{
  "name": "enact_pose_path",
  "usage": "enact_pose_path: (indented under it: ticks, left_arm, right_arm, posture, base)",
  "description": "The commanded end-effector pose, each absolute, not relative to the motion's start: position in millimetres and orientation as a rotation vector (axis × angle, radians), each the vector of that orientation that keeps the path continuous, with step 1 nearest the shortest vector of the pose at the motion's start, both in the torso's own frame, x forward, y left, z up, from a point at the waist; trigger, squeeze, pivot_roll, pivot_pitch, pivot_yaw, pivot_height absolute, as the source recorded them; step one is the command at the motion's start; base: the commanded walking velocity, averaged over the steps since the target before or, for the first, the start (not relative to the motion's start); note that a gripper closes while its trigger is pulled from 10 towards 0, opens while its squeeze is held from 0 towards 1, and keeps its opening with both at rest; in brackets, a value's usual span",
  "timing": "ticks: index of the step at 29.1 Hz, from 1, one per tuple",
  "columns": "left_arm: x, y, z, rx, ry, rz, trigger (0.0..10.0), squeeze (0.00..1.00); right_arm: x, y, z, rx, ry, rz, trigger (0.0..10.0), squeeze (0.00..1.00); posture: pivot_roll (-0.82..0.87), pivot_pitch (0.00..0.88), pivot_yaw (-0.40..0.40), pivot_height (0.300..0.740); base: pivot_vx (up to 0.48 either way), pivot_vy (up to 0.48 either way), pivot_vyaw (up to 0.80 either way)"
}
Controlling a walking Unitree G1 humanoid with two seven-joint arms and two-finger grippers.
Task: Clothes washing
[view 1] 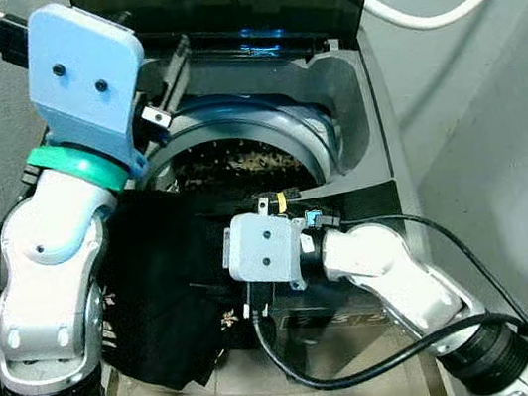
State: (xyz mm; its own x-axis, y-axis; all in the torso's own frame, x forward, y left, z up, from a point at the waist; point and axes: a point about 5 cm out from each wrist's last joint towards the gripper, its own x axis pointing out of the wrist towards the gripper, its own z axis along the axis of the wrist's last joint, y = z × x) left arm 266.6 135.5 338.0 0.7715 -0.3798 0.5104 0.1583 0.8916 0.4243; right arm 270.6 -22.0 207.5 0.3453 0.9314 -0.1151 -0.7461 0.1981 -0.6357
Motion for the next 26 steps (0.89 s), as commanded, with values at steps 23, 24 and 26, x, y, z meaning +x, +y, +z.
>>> enact_pose_path:
  ticks: [23, 24, 26]
  left_arm:
    - [264.8, 140.0, 334.0, 0.327, -0.586, -0.27, 10.0, 0.0]
    - [264.6, 140.1, 334.2, 0.326, -0.586, -0.268, 10.0, 0.0]
    - [264.5, 140.1, 334.3, 0.326, -0.586, -0.267, 10.0, 0.0]
  right_arm:
    - [278.0, -23.5, 221.2, -0.334, -0.328, 1.13, 0.0, 0.0]
    - [280.9, -24.3, 222.6, -0.307, -0.323, 1.107, 0.0, 0.0]
    - [282.7, -24.9, 223.3, -0.294, -0.32, 1.092, 0.0, 0.0]
  posture:
    - [0.12, 0.126, -0.035, 0.74]
    - [0.12, 0.127, -0.035, 0.74]
    - [0.12, 0.127, -0.035, 0.74]
  base:
    - [0.0, 0.0, 0.0]
    - [0.0, 0.0, 0.0]
    - [0.0, 0.0, 0.0]
